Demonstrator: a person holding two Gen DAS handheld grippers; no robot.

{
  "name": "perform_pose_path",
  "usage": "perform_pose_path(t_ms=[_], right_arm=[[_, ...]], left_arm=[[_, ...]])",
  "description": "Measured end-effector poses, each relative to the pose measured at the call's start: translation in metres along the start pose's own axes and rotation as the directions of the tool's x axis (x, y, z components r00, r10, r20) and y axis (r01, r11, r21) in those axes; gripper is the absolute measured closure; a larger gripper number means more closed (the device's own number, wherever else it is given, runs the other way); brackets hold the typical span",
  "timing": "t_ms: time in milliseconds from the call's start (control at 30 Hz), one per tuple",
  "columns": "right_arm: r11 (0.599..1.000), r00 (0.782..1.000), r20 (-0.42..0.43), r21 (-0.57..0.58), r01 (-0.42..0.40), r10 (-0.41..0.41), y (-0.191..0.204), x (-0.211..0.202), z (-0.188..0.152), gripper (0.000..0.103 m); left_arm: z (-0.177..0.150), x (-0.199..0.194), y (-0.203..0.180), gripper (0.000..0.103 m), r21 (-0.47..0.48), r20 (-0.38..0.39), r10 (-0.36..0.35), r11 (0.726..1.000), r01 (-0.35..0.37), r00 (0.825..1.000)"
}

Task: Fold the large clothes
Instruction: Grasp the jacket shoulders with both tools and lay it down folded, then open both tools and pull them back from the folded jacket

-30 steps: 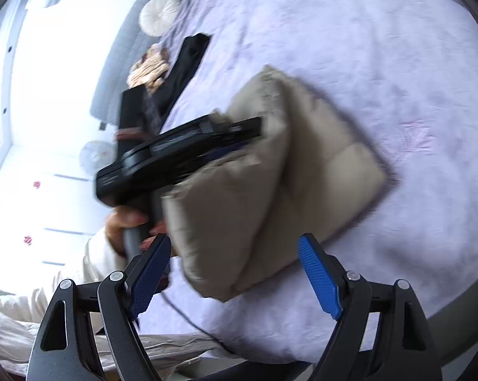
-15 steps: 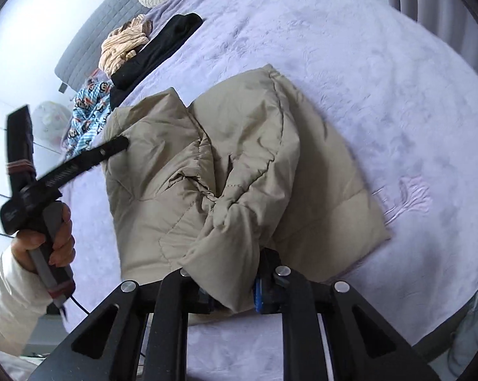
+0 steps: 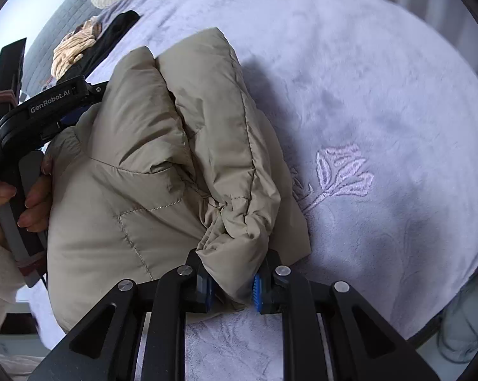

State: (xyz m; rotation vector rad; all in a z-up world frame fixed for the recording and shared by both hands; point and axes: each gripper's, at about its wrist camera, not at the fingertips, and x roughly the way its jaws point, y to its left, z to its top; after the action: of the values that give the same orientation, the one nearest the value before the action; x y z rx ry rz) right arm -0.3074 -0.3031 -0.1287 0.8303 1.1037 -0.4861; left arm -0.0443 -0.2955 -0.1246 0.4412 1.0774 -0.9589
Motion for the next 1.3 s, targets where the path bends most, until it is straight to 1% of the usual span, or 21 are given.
perform_pose_path(t_ms=[67, 133, 167, 200, 233, 267, 300, 400, 500, 600, 667, 767, 867, 900, 933, 1000, 1067, 1100, 1167, 1233, 1300], right_arm=[[0.998, 0.998, -0.029, 0.047, -0.049, 0.051, -0.011, -0.009, 0.007, 0.083], [0.998, 0.999, 0.001, 0.043, -0.041, 0.041, -0.014, -0.031, 0.012, 0.071], [0.999, 0.999, 0.031, 0.031, -0.034, 0.033, -0.015, -0.047, 0.014, 0.069], [0.999, 0.997, 0.070, 0.015, -0.034, 0.033, -0.014, -0.063, 0.017, 0.063], [0.999, 0.995, 0.096, 0.005, -0.042, 0.041, -0.013, -0.070, 0.023, 0.051], [0.998, 0.991, 0.121, -0.008, -0.057, 0.058, -0.011, -0.079, 0.030, 0.044], [0.996, 0.987, 0.134, -0.027, -0.081, 0.084, -0.006, -0.083, 0.038, 0.040], [0.985, 0.984, 0.105, -0.102, -0.136, 0.146, 0.021, -0.068, 0.063, 0.041], [0.975, 0.991, 0.006, -0.179, -0.129, 0.133, 0.047, -0.029, 0.073, 0.060], [0.968, 0.994, -0.078, -0.233, -0.090, 0.073, 0.053, 0.006, 0.066, 0.060], [0.969, 0.992, -0.101, -0.230, -0.093, 0.071, 0.049, 0.013, 0.059, 0.060], [0.972, 0.988, -0.124, -0.208, -0.112, 0.087, 0.042, 0.017, 0.057, 0.061], [0.967, 0.986, -0.146, -0.229, -0.110, 0.077, 0.041, 0.018, 0.057, 0.061], [0.965, 0.986, -0.151, -0.242, -0.105, 0.070, 0.039, 0.017, 0.053, 0.061], [0.962, 0.986, -0.155, -0.252, -0.102, 0.064, 0.041, 0.018, 0.052, 0.061], [0.956, 0.984, -0.171, -0.276, -0.098, 0.051, 0.042, 0.022, 0.049, 0.061], [0.951, 0.982, -0.186, -0.295, -0.093, 0.038, 0.041, 0.022, 0.044, 0.061], [0.948, 0.981, -0.192, -0.303, -0.092, 0.033, 0.041, 0.023, 0.042, 0.061], [0.948, 0.978, -0.207, -0.306, -0.092, 0.028, 0.042, 0.023, 0.041, 0.061], [0.953, 0.974, -0.217, -0.279, -0.121, 0.061, 0.042, 0.015, 0.047, 0.060], [0.950, 0.969, -0.186, -0.234, -0.205, 0.164, 0.045, 0.002, 0.062, 0.059]], left_arm=[[-0.002, 0.002, 0.005, 0.031, -0.013, -0.003, -0.004, 1.000, 0.004, 1.000], [-0.003, 0.004, 0.008, 0.031, -0.024, -0.008, -0.012, 1.000, 0.012, 1.000], [-0.003, 0.005, 0.009, 0.031, -0.028, -0.010, -0.015, 0.999, 0.015, 1.000], [-0.002, 0.006, 0.009, 0.031, -0.031, -0.013, -0.014, 0.999, 0.014, 1.000], [-0.002, 0.007, 0.008, 0.031, -0.029, -0.015, -0.010, 1.000, 0.010, 1.000], [-0.002, 0.008, 0.007, 0.031, -0.025, -0.019, -0.005, 1.000, 0.004, 1.000], [-0.002, 0.008, 0.005, 0.031, -0.022, -0.022, 0.001, 1.000, -0.002, 1.000], [0.001, 0.000, 0.006, 0.031, -0.027, -0.037, 0.016, 0.999, -0.017, 0.999], [-0.001, -0.026, 0.016, 0.031, -0.050, -0.039, 0.024, 0.998, -0.026, 0.999], [-0.015, -0.062, 0.029, 0.031, -0.081, -0.020, 0.040, 0.996, -0.042, 0.999], [-0.031, -0.081, 0.037, 0.031, -0.120, -0.025, 0.033, 0.992, -0.036, 0.999], [-0.067, -0.101, 0.043, 0.031, -0.194, -0.057, 0.029, 0.980, -0.039, 0.998], [-0.110, -0.102, 0.042, 0.031, -0.264, -0.131, 0.050, 0.961, -0.084, 0.990], [-0.124, -0.100, 0.041, 0.028, -0.290, -0.147, 0.062, 0.951, -0.103, 0.987], [-0.133, -0.100, 0.041, 0.017, -0.319, -0.158, 0.070, 0.940, -0.118, 0.985], [-0.150, -0.097, 0.043, 0.015, -0.389, -0.175, 0.046, 0.914, -0.112, 0.984], [-0.159, -0.094, 0.043, 0.015, -0.435, -0.186, 0.039, 0.893, -0.118, 0.982], [-0.161, -0.094, 0.042, 0.015, -0.443, -0.187, 0.041, 0.888, -0.121, 0.982], [-0.162, -0.096, 0.040, 0.015, -0.432, -0.183, 0.063, 0.891, -0.138, 0.981], [-0.161, -0.095, 0.039, 0.015, -0.419, -0.184, 0.079, 0.895, -0.151, 0.980], [-0.162, -0.093, 0.040, 0.015, -0.424, -0.187, 0.070, 0.894, -0.145, 0.980]])
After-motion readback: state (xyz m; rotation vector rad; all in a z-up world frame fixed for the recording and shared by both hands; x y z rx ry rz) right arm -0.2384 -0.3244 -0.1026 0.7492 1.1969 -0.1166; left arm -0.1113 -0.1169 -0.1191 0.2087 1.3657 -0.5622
